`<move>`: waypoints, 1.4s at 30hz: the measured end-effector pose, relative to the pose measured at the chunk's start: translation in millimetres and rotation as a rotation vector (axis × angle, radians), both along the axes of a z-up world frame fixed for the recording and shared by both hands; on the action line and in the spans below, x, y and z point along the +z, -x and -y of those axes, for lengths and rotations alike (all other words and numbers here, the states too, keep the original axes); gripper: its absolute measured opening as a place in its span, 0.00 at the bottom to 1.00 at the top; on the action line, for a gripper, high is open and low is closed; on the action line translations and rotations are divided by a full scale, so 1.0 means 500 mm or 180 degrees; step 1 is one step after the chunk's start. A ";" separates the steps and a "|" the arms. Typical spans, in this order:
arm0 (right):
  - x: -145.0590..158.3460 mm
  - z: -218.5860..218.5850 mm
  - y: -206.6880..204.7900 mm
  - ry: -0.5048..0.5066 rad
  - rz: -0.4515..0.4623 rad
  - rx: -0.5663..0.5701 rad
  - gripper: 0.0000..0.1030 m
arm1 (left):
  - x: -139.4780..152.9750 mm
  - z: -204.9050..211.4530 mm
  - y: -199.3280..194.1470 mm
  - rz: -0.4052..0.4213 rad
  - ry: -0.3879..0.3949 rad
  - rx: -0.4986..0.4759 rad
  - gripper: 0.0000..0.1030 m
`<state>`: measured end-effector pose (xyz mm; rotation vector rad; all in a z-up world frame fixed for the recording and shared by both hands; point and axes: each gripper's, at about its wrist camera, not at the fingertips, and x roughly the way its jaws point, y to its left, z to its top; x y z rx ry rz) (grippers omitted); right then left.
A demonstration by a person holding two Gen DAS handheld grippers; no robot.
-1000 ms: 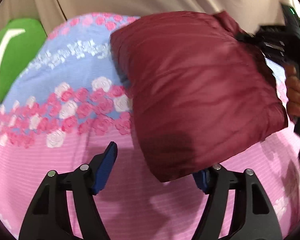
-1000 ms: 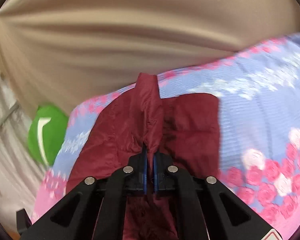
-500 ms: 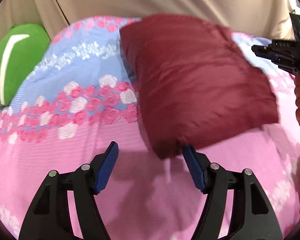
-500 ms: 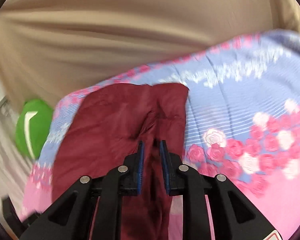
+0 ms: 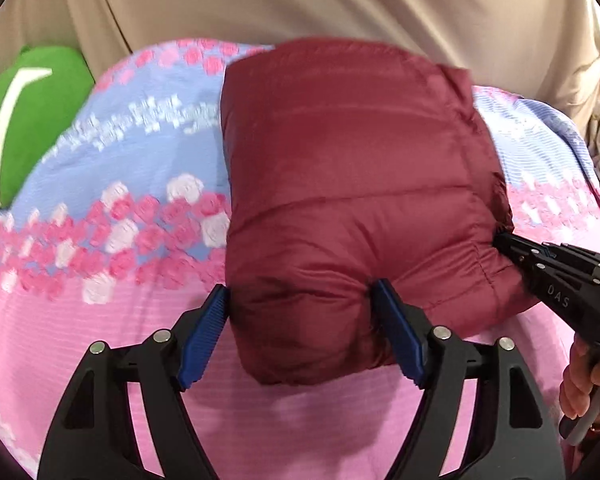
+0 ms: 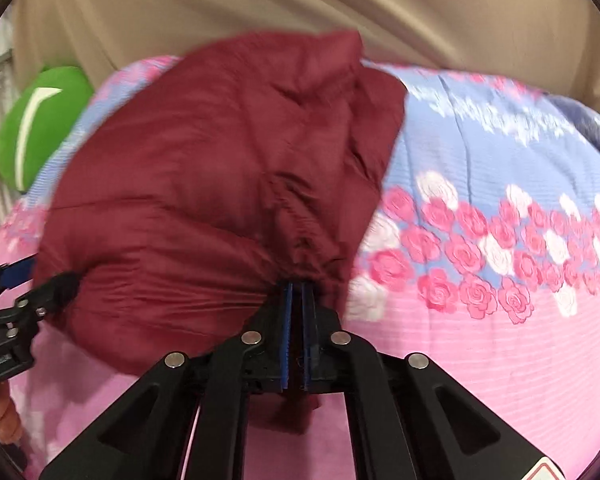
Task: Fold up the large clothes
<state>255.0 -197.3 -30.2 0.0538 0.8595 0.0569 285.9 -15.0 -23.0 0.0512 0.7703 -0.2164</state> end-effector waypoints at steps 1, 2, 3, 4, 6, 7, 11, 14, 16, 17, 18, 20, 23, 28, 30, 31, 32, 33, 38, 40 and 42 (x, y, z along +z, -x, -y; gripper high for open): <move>-0.007 0.003 -0.004 -0.0031 -0.0019 0.0004 0.00 | -0.008 0.001 -0.004 -0.0012 0.0010 0.0010 0.73; -0.015 0.005 -0.009 -0.0044 -0.0020 0.0005 0.00 | -0.014 0.004 -0.008 -0.0018 0.0001 0.0022 0.74; -0.017 0.002 -0.011 -0.0017 -0.0008 0.0000 0.00 | -0.019 0.007 -0.011 -0.0011 -0.0027 0.0044 0.74; -0.016 -0.003 -0.013 0.0045 0.0000 -0.0011 0.00 | -0.023 0.010 -0.013 0.0010 -0.0058 0.0081 0.75; -0.011 -0.010 -0.009 0.0097 0.0012 -0.0096 0.01 | -0.023 0.016 -0.007 0.0052 -0.0109 0.0148 0.75; -0.002 -0.014 0.003 0.0099 0.0036 -0.0154 0.05 | -0.019 0.018 0.000 0.0078 -0.0140 0.0170 0.75; 0.050 -0.026 0.083 0.0137 0.0252 -0.0290 0.23 | -0.008 0.024 0.051 0.0190 -0.0196 0.0259 0.81; 0.066 -0.033 0.142 0.0138 0.0345 -0.0379 0.45 | -0.010 0.028 0.098 0.0267 -0.0179 0.0325 0.86; 0.066 -0.042 0.182 0.0225 0.0375 -0.0427 0.52 | -0.017 0.036 0.132 0.0335 -0.0216 0.0362 0.87; 0.063 -0.045 0.198 0.0276 0.0377 -0.0456 0.55 | -0.022 0.039 0.147 0.0359 -0.0247 0.0387 0.87; 0.057 -0.052 0.219 0.0314 0.0374 -0.0481 0.57 | -0.030 0.044 0.166 0.0387 -0.0278 0.0406 0.87; 0.041 -0.060 0.257 0.0337 0.0338 -0.0497 0.57 | -0.041 0.049 0.189 0.0402 -0.0286 0.0433 0.87; 0.018 -0.061 0.294 0.0291 0.0253 -0.0509 0.58 | -0.062 0.054 0.221 0.0318 -0.0242 0.0426 0.87; -0.013 -0.060 0.324 0.0166 0.0083 -0.0512 0.60 | -0.074 0.056 0.246 0.0218 -0.0106 0.0410 0.88; -0.013 -0.061 0.331 0.0155 0.0107 -0.0522 0.62 | -0.075 0.057 0.254 0.0231 -0.0113 0.0451 0.88; -0.012 -0.062 0.335 0.0154 0.0121 -0.0521 0.63 | -0.077 0.056 0.257 0.0227 -0.0119 0.0479 0.90; -0.012 -0.063 0.336 0.0162 0.0124 -0.0519 0.64 | -0.079 0.057 0.261 0.0218 -0.0122 0.0492 0.91; -0.013 -0.065 0.338 0.0171 0.0125 -0.0516 0.64 | -0.081 0.059 0.264 0.0207 -0.0133 0.0506 0.91; -0.012 -0.069 0.347 0.0189 0.0174 -0.0548 0.64 | -0.084 0.061 0.276 0.0212 -0.0190 0.0576 0.91; -0.012 -0.070 0.348 0.0200 0.0183 -0.0545 0.64 | -0.085 0.061 0.278 0.0225 -0.0215 0.0598 0.91; -0.012 -0.073 0.349 0.0213 0.0184 -0.0545 0.65 | -0.085 0.062 0.280 0.0239 -0.0237 0.0616 0.91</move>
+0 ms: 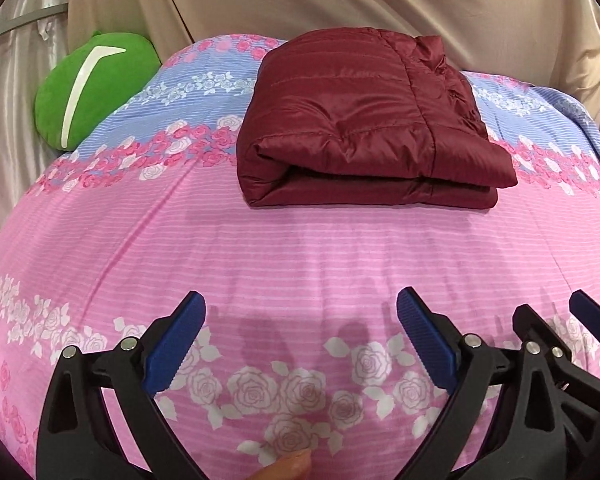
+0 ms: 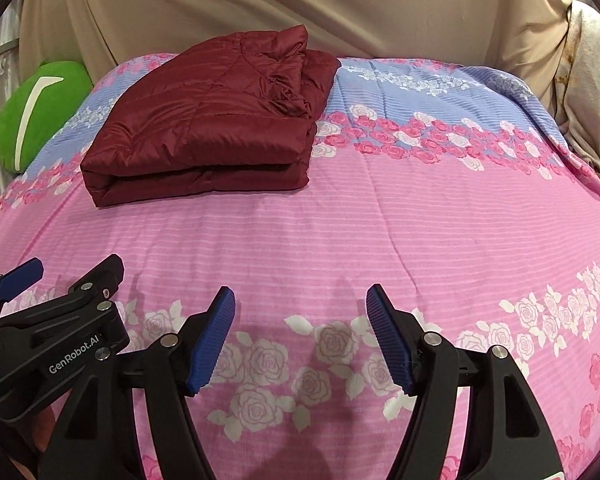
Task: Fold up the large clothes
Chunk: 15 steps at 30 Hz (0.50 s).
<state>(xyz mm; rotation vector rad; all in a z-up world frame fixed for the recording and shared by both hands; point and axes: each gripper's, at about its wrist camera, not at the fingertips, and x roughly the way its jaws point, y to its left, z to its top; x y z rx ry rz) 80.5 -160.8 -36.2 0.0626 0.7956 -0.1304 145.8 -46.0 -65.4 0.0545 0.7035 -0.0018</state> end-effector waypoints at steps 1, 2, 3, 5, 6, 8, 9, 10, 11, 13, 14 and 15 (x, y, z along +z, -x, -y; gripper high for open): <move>0.000 0.000 0.000 -0.0002 -0.0002 0.0007 0.65 | 0.000 0.000 0.001 0.0013 -0.0019 0.0016 0.91; -0.001 0.000 0.000 -0.0006 -0.0002 0.0010 0.65 | 0.000 0.001 0.002 0.0020 -0.0028 0.0019 0.91; -0.001 -0.001 0.000 -0.0009 -0.0002 0.0008 0.65 | 0.000 0.002 0.003 0.0033 -0.0044 0.0026 0.91; -0.003 0.000 0.000 -0.0008 -0.0009 0.0006 0.65 | 0.000 0.003 0.003 0.0043 -0.0067 0.0037 0.91; -0.003 -0.002 0.000 -0.0006 -0.0012 0.0003 0.65 | -0.001 0.003 0.004 0.0046 -0.0078 0.0044 0.91; -0.003 -0.002 0.000 -0.0006 -0.0013 0.0001 0.65 | -0.002 0.005 0.005 0.0050 -0.0087 0.0049 0.91; -0.003 -0.002 0.000 -0.0005 -0.0015 0.0003 0.65 | -0.002 0.005 0.005 0.0047 -0.0086 0.0049 0.91; -0.004 -0.003 -0.001 -0.0002 -0.0019 -0.0002 0.65 | -0.002 0.004 0.004 0.0040 -0.0087 0.0045 0.91; -0.004 -0.004 -0.001 0.0000 -0.0019 -0.0007 0.65 | -0.002 0.005 0.004 0.0040 -0.0086 0.0044 0.91; -0.004 -0.003 -0.001 0.0002 -0.0021 -0.0008 0.65 | -0.003 0.005 0.005 0.0035 -0.0088 0.0044 0.91; -0.004 -0.003 -0.001 0.0005 -0.0020 -0.0009 0.65 | -0.003 0.005 0.005 0.0034 -0.0089 0.0044 0.91; -0.004 -0.004 0.000 0.0005 -0.0017 -0.0012 0.65 | -0.003 0.005 0.005 0.0035 -0.0090 0.0044 0.91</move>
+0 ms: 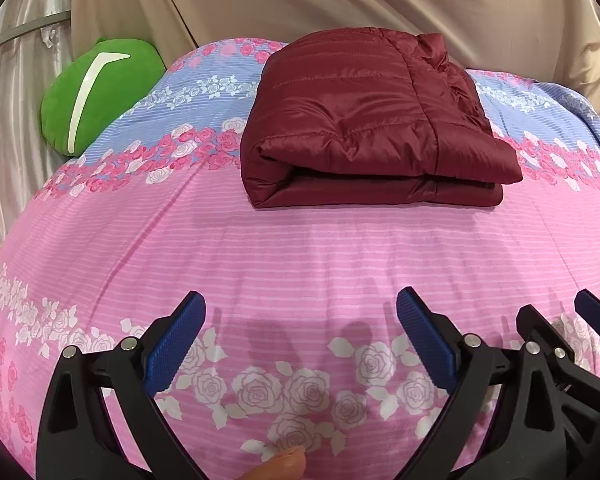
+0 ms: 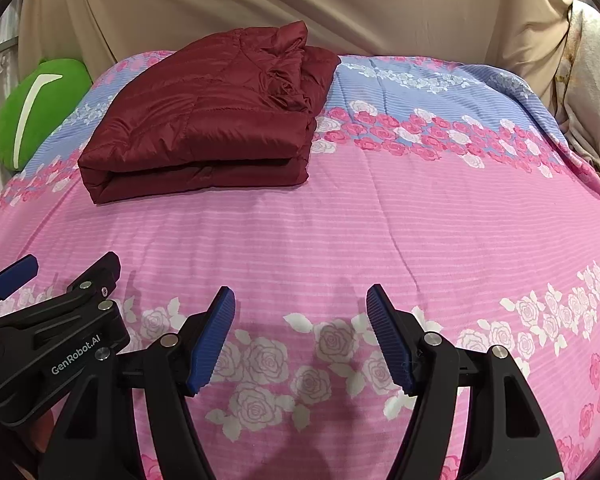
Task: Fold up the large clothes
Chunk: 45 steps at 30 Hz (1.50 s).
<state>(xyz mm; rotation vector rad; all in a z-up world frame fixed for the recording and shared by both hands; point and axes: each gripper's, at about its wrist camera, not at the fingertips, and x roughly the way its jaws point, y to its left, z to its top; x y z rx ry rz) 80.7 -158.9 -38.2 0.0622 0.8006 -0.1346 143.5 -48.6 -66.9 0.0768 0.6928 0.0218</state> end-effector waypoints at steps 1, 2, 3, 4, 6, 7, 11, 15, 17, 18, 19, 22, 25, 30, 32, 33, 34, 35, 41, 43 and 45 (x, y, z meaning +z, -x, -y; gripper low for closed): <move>0.000 -0.001 0.000 0.0004 0.0002 -0.0003 0.65 | 0.000 0.000 0.001 0.0006 -0.0001 0.0003 0.91; 0.000 -0.002 0.001 0.0007 0.0005 -0.0007 0.65 | 0.000 0.000 0.000 0.0011 -0.0002 0.0004 0.91; 0.001 -0.003 0.001 0.0011 0.0008 -0.0013 0.65 | 0.000 0.000 0.001 0.0013 -0.0004 0.0006 0.91; 0.001 -0.004 0.002 0.0017 0.0012 -0.0018 0.65 | 0.000 0.000 0.001 0.0016 -0.0006 0.0005 0.91; 0.001 -0.005 0.002 0.0022 0.0012 -0.0022 0.65 | -0.001 -0.001 0.001 0.0015 -0.0012 0.0006 0.91; 0.001 -0.004 0.002 0.0023 0.0013 -0.0022 0.65 | 0.000 -0.001 0.000 0.0013 -0.0009 0.0001 0.91; 0.003 -0.006 0.004 0.0041 0.0027 -0.0029 0.65 | 0.000 -0.001 0.000 0.0014 -0.0018 0.0008 0.91; 0.006 -0.012 0.007 0.0074 0.0048 -0.0041 0.65 | 0.000 -0.002 0.000 0.0014 -0.0027 0.0014 0.91; 0.006 -0.013 0.009 0.0081 0.0052 -0.0036 0.65 | 0.000 -0.003 0.000 0.0014 -0.0028 0.0014 0.91; 0.006 -0.012 0.009 0.0084 0.0052 -0.0036 0.65 | 0.000 -0.003 0.000 0.0017 -0.0030 0.0013 0.91; 0.006 -0.013 0.008 0.0081 0.0051 -0.0039 0.65 | 0.000 -0.003 0.000 0.0018 -0.0030 0.0011 0.91; 0.006 -0.013 0.008 0.0080 0.0049 -0.0041 0.65 | 0.000 -0.004 0.000 0.0014 -0.0030 0.0007 0.91; 0.006 -0.013 0.009 0.0082 0.0051 -0.0041 0.65 | 0.000 -0.004 0.000 0.0020 -0.0035 0.0009 0.90; 0.006 -0.013 0.008 0.0084 0.0049 -0.0037 0.65 | 0.001 -0.006 0.001 0.0022 -0.0038 0.0008 0.88; 0.006 -0.013 0.008 0.0092 0.0049 -0.0035 0.65 | 0.002 -0.005 0.001 0.0023 -0.0040 0.0011 0.88; 0.007 -0.013 0.009 0.0094 0.0050 -0.0033 0.65 | 0.002 -0.008 0.000 0.0023 -0.0034 0.0009 0.88; 0.007 -0.013 0.010 0.0095 0.0053 -0.0029 0.65 | 0.002 -0.004 0.000 0.0022 -0.0035 0.0010 0.88; 0.007 -0.014 0.010 0.0097 0.0052 -0.0030 0.65 | 0.002 -0.007 0.000 0.0022 -0.0032 0.0010 0.88; 0.007 -0.015 0.010 0.0103 0.0057 -0.0031 0.65 | 0.003 -0.003 0.001 0.0027 -0.0039 0.0014 0.88; 0.008 -0.014 0.010 0.0106 0.0058 -0.0028 0.65 | 0.003 -0.005 0.001 0.0033 -0.0045 0.0013 0.88; 0.008 -0.013 0.010 0.0108 0.0058 -0.0025 0.65 | 0.004 -0.001 0.003 0.0039 -0.0052 0.0012 0.87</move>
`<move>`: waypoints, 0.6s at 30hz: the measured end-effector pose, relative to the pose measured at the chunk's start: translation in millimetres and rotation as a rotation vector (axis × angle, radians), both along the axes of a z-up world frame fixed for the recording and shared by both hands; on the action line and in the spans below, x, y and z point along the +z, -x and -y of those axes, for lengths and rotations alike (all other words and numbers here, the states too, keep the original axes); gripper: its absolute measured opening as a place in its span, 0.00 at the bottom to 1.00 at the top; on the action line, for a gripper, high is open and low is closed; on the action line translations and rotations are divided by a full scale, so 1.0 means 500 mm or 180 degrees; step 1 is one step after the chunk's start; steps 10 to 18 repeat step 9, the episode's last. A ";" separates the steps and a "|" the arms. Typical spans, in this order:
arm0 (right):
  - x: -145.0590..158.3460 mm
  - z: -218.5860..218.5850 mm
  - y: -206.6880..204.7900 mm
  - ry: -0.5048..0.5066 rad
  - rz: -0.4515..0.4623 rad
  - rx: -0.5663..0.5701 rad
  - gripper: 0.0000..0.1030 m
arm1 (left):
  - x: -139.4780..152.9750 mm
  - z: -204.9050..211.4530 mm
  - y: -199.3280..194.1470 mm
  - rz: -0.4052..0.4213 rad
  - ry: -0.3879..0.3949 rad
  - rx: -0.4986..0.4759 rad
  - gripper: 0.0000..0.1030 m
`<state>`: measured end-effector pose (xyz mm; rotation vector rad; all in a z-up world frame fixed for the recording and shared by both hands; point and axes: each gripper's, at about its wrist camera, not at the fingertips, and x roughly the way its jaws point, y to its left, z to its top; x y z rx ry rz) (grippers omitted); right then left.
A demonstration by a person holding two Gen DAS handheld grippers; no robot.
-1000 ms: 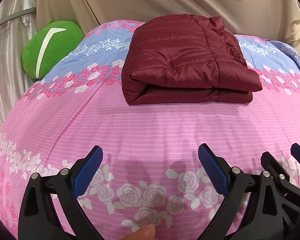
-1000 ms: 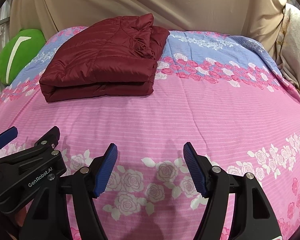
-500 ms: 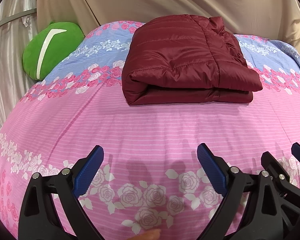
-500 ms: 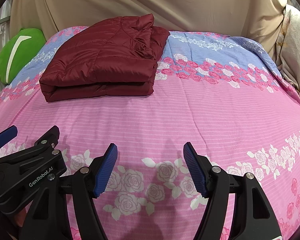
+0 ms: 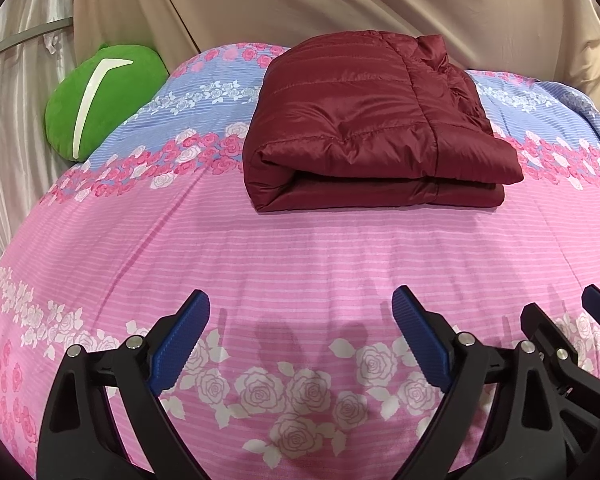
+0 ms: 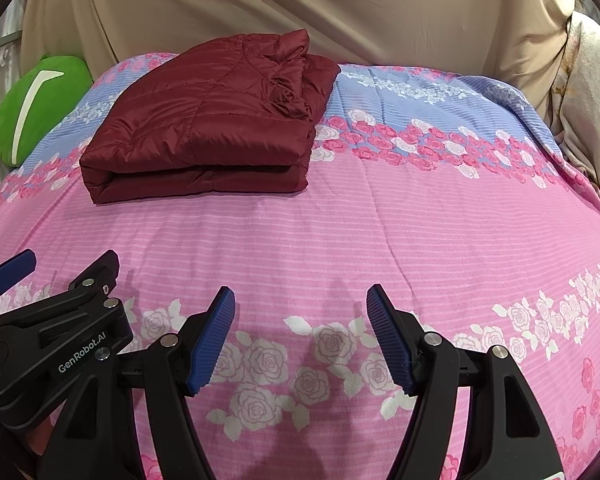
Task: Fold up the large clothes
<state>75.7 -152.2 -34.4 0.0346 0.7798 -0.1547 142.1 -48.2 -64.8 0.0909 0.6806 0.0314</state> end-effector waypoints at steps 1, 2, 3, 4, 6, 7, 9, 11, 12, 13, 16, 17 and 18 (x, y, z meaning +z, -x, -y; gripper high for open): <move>0.000 0.001 0.000 0.0002 0.0000 0.0000 0.65 | 0.001 0.002 0.000 0.0005 -0.0008 -0.0001 0.86; 0.000 0.000 0.000 0.0005 -0.0001 -0.0001 0.65 | 0.001 0.003 0.001 0.0009 -0.0019 0.0002 0.85; 0.000 0.000 0.000 0.0009 -0.0001 -0.0003 0.65 | 0.002 0.005 0.001 0.0013 -0.0030 -0.0001 0.84; 0.000 -0.001 0.000 0.0010 -0.0001 -0.0009 0.65 | 0.002 0.005 0.000 0.0014 -0.0034 -0.0006 0.84; 0.000 -0.001 0.000 0.0005 0.0000 -0.0004 0.65 | 0.002 0.008 0.001 0.0008 -0.0030 -0.0007 0.84; 0.000 -0.001 0.000 0.0009 0.0001 -0.0006 0.65 | 0.002 0.007 0.000 0.0005 -0.0027 -0.0008 0.84; 0.001 0.000 0.000 0.0013 0.0003 -0.0007 0.65 | 0.002 0.008 -0.001 0.0005 -0.0025 -0.0009 0.83; 0.001 0.000 0.000 0.0013 0.0003 -0.0007 0.65 | 0.002 0.008 -0.001 0.0005 -0.0025 -0.0009 0.83; 0.001 0.000 0.000 0.0013 0.0003 -0.0007 0.65 | 0.002 0.008 -0.001 0.0005 -0.0025 -0.0009 0.83; 0.001 0.000 0.000 0.0013 0.0003 -0.0007 0.65 | 0.002 0.008 -0.001 0.0005 -0.0025 -0.0009 0.83; 0.001 0.000 0.000 0.0013 0.0003 -0.0007 0.65 | 0.002 0.008 -0.001 0.0005 -0.0025 -0.0009 0.83; 0.001 0.000 0.000 0.0013 0.0003 -0.0007 0.65 | 0.002 0.008 -0.001 0.0005 -0.0025 -0.0009 0.83; 0.001 0.000 0.000 0.0013 0.0003 -0.0007 0.65 | 0.002 0.008 -0.001 0.0005 -0.0025 -0.0009 0.83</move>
